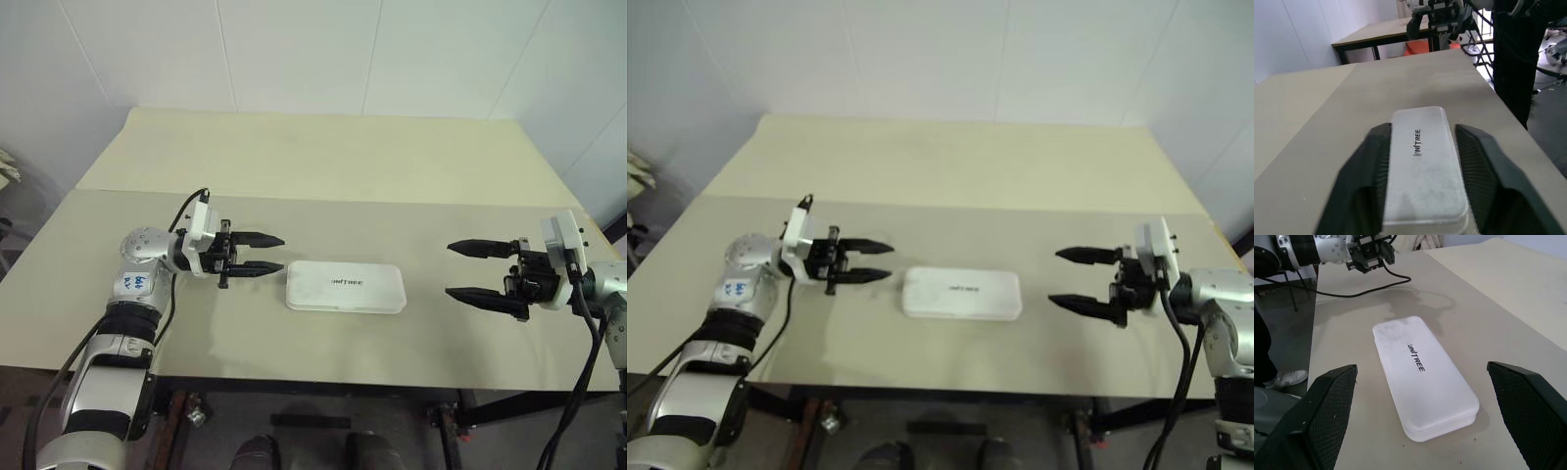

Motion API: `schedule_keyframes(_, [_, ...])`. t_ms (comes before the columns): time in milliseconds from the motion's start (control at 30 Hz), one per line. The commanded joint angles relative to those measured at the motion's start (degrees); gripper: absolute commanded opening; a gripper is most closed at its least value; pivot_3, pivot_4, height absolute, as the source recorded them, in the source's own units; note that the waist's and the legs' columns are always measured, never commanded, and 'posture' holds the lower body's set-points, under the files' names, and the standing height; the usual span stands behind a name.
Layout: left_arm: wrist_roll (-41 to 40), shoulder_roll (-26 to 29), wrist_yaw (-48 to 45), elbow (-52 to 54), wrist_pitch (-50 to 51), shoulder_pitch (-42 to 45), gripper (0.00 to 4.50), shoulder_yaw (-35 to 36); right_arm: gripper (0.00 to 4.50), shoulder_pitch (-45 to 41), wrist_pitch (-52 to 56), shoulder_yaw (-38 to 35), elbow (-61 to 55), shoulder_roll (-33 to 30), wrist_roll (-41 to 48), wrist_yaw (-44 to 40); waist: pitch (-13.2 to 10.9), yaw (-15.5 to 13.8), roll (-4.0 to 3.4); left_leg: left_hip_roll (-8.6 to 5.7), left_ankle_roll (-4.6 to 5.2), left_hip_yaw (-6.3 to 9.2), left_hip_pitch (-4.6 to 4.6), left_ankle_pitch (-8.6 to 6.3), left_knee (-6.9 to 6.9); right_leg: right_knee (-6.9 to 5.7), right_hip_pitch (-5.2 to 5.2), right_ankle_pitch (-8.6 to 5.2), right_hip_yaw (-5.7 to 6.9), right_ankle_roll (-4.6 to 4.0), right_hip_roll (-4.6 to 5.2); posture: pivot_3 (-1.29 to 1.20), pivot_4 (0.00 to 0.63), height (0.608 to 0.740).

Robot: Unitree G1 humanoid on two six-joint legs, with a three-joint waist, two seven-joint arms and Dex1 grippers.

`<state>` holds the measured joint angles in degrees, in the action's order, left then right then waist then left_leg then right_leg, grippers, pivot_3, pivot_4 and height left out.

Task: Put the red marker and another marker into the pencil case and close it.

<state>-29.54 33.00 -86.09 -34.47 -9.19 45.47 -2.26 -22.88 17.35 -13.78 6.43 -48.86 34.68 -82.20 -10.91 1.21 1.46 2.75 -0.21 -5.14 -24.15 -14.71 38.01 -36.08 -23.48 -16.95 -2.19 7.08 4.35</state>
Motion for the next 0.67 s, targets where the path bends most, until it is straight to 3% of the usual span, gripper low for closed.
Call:
schedule_keyframes(33, [-1.69, 1.33, -6.41, 3.24, 1.84, -1.74, 3.24, 1.21, 4.50, -1.79, -1.08, -0.34, 0.85, -1.01, -0.05, -1.29, 0.00, 0.19, 0.00, 0.00, 0.01, -0.02, 0.02, 0.00, 0.00, 0.01, 0.01, 0.01, -0.01, -0.01, 0.02, 0.00, 0.150, 0.740])
schedule_keyframes(167, [-1.07, 1.51, -5.28, 3.74, 2.24, -1.97, 4.46, 1.94, 4.50, -3.53, -1.18, 0.06, 3.06, -1.54, -0.73, -2.73, 0.00, 0.29, 0.00, 0.02, 0.01, -0.02, 0.01, -0.01, -0.04, 0.03, -0.01, 0.00, 0.00, -0.02, 0.01, 0.00, 0.150, 0.740])
schedule_keyframes(367, [-0.47, 2.26, -5.25, 2.08, 1.80, -1.69, 4.46, 3.27, 4.50, -5.72, -0.97, 0.45, 3.61, -1.41, -1.71, -2.07, 0.00, 0.34, 0.00, 0.02, 0.00, -0.04, 0.00, -0.01, -0.07, 0.06, -0.04, 0.00, 0.00, -0.02, 0.01, 0.00, 0.150, 0.740])
schedule_keyframes(667, [-0.83, 2.57, -3.50, 6.65, 3.96, -3.71, 4.46, 4.41, 4.50, -0.45, -1.04, -1.17, -2.93, 1.02, 0.44, 1.07, 0.00, 0.31, 0.00, 0.02, 0.01, -0.04, 0.00, -0.02, -0.08, 0.08, -0.03, -0.01, 0.00, -0.02, 0.03, 0.00, 0.150, 0.740])
